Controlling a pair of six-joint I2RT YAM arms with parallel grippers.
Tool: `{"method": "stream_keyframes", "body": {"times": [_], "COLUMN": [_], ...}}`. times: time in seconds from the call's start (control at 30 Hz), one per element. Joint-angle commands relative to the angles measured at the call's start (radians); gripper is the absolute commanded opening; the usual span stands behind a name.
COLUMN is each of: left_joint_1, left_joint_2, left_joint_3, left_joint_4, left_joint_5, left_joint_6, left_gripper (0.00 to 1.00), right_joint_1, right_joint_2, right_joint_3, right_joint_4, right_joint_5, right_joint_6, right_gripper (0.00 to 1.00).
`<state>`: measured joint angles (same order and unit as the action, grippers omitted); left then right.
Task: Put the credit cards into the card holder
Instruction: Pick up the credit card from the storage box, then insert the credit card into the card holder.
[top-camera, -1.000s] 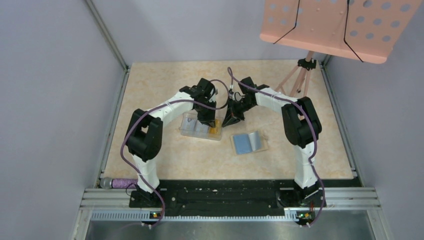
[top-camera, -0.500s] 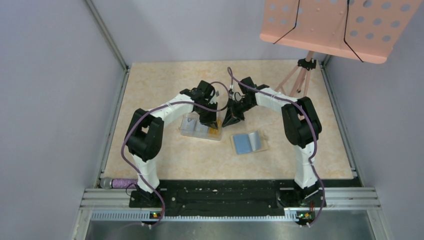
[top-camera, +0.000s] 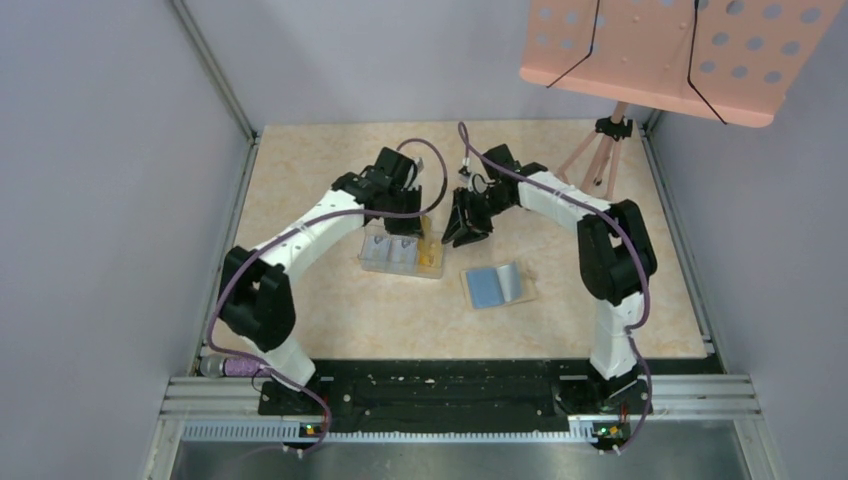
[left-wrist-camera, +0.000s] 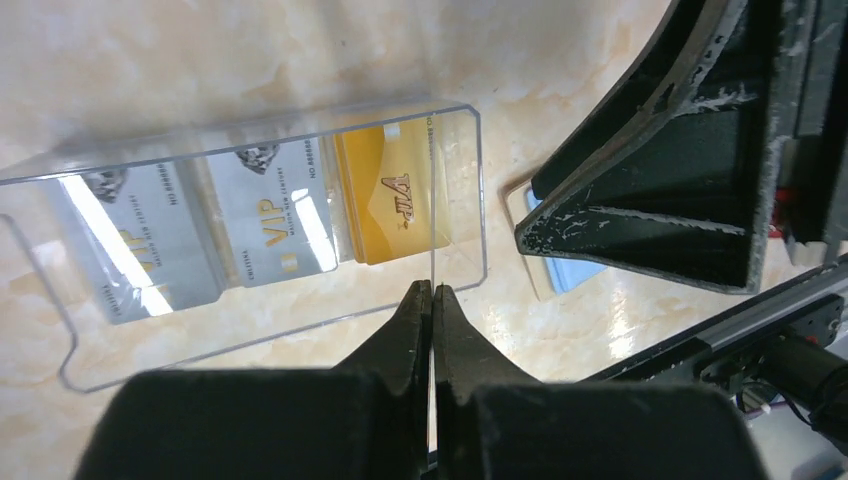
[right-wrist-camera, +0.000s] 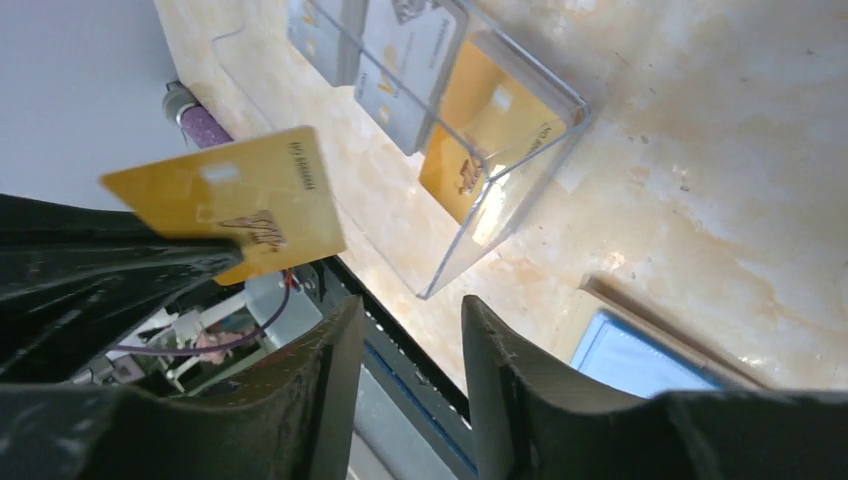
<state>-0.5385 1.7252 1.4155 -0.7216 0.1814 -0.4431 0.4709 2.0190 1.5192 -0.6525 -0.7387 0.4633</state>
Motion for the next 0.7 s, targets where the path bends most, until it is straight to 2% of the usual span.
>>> {"method": "stream_keyframes", "body": {"times": [0.0,0.1,0.27,0.37,0.43,0.67], "left_joint_1": [0.002,0.002,0.004,0.002,0.002,0.002], "left_joint_2": [-0.149,-0.218,-0.277,-0.271,-0.263,-0.235], "left_joint_3": [-0.035,-0.090,-0.203,-0.243,-0.262,-0.316], "left_joint_4": [0.043,0.120,0.366,0.514,0.607,0.844], "left_joint_5": [-0.084,-0.028,0.191,0.331,0.399,0.554], "left_joint_6": [0.000,-0.026,-0.127,-0.218,-0.271,-0.399], "left_gripper": [0.00,0.00,0.00,0.00,0.00,0.00], "right_joint_1": [-0.003,-0.037,-0.124,-0.177,-0.205,-0.220], "right_joint_2": [-0.128,-0.186,-0.334,-0.414,-0.451,-0.496], "right_joint_3": [-0.020,-0.070,-0.218,-0.321,-0.374,-0.501], "right_joint_4": [0.004,0.027,0.192,0.319,0.419,0.685], "right_joint_5": [0.038,0.036,-0.086,-0.189,-0.255,-0.410], "right_joint_6": [-0.041,-0.045,0.036,0.108,0.150,0.278], "right_gripper": [0.44,0.55,0.65,0.66,0.63,0.55]}}
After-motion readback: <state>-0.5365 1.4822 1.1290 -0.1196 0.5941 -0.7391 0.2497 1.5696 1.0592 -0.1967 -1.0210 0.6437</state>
